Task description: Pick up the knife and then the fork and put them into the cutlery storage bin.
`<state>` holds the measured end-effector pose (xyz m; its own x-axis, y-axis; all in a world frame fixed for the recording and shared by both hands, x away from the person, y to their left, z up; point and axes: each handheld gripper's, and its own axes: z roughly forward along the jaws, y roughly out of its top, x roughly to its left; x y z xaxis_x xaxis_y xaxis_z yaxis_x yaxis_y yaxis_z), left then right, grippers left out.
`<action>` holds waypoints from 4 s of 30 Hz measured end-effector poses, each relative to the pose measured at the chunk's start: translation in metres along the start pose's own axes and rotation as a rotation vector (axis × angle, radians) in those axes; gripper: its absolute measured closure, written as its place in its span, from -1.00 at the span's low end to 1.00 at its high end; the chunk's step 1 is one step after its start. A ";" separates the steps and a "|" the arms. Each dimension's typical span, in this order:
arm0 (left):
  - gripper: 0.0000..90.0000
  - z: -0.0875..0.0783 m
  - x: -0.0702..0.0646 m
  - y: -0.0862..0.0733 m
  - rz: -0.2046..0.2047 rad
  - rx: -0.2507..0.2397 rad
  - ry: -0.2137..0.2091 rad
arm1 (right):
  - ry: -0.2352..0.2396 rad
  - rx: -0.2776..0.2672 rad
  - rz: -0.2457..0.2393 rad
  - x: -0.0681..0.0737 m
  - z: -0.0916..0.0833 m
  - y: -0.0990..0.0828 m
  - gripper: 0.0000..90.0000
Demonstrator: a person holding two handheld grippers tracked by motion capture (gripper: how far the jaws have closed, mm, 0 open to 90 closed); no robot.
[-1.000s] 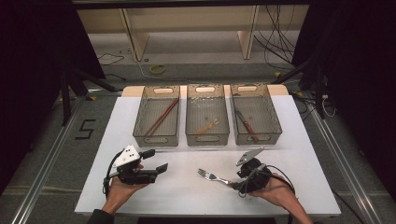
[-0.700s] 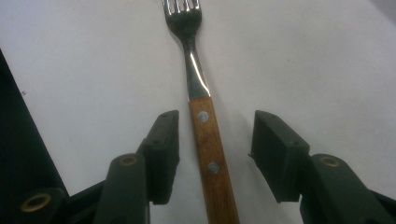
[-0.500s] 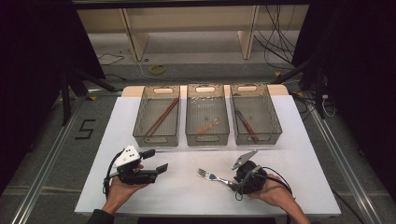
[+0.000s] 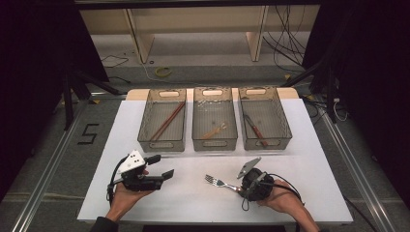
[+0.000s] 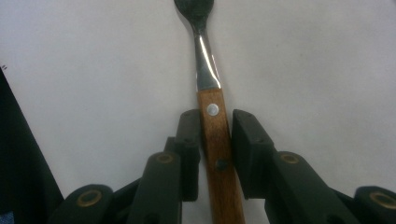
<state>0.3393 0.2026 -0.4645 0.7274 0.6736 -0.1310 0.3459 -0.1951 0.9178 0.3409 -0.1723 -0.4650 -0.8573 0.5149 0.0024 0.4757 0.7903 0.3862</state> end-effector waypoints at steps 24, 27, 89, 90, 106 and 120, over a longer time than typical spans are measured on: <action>-0.51 -0.001 0.000 0.000 -0.001 -0.002 0.001 | 0.029 -0.113 0.076 -0.015 -0.018 -0.004 0.73; -0.51 -0.001 0.001 0.000 -0.002 -0.001 0.001 | 0.020 -0.144 0.099 -0.019 -0.023 -0.005 0.73; -0.51 -0.001 0.002 -0.001 -0.011 -0.016 0.004 | -0.181 -0.394 0.316 -0.121 -0.085 0.030 0.73; -0.51 -0.002 0.002 -0.001 -0.010 -0.015 0.004 | -0.185 -0.397 0.320 -0.123 -0.086 0.032 0.73; -0.51 -0.002 0.002 -0.001 -0.010 -0.017 0.004 | -0.229 -0.365 0.408 -0.161 -0.088 0.048 0.73; -0.51 -0.002 0.003 -0.001 -0.009 -0.014 0.005 | -0.258 -0.315 0.496 -0.187 -0.078 0.053 0.73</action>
<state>0.3399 0.2056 -0.4650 0.7211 0.6791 -0.1373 0.3439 -0.1787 0.9218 0.5114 -0.2526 -0.3730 -0.4563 0.8888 0.0431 0.6892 0.3223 0.6489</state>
